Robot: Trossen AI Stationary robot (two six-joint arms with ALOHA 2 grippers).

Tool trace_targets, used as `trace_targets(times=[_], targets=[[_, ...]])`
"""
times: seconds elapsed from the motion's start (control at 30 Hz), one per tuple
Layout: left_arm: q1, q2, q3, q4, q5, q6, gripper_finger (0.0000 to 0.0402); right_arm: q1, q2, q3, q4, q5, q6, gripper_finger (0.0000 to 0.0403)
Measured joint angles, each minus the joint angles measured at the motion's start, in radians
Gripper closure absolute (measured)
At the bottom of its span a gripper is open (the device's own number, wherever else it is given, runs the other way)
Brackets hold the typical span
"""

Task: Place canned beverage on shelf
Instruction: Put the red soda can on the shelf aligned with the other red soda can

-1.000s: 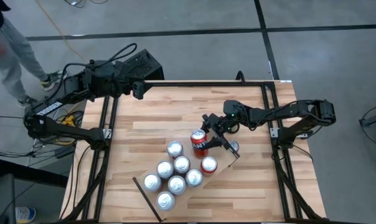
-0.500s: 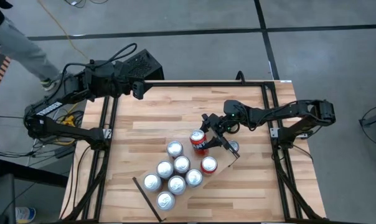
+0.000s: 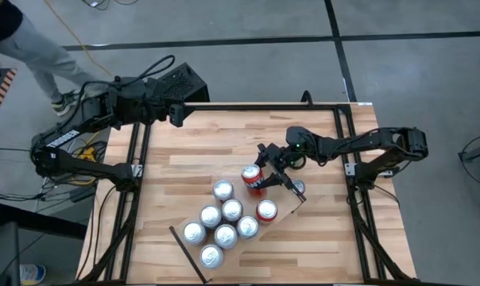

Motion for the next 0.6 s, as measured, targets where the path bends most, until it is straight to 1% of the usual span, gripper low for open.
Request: trace_targets(times=[0.2,0.6], targets=[[0.0,0.0,0.0,0.0,0.0,0.0,0.0069,0.001,0.0,0.0,0.003,0.006,-0.13,0.0094],[0.0,0.0,0.0,0.0,0.0,0.0,0.0069,0.01,0.0,0.001,0.008,0.038,-0.133,0.0094]])
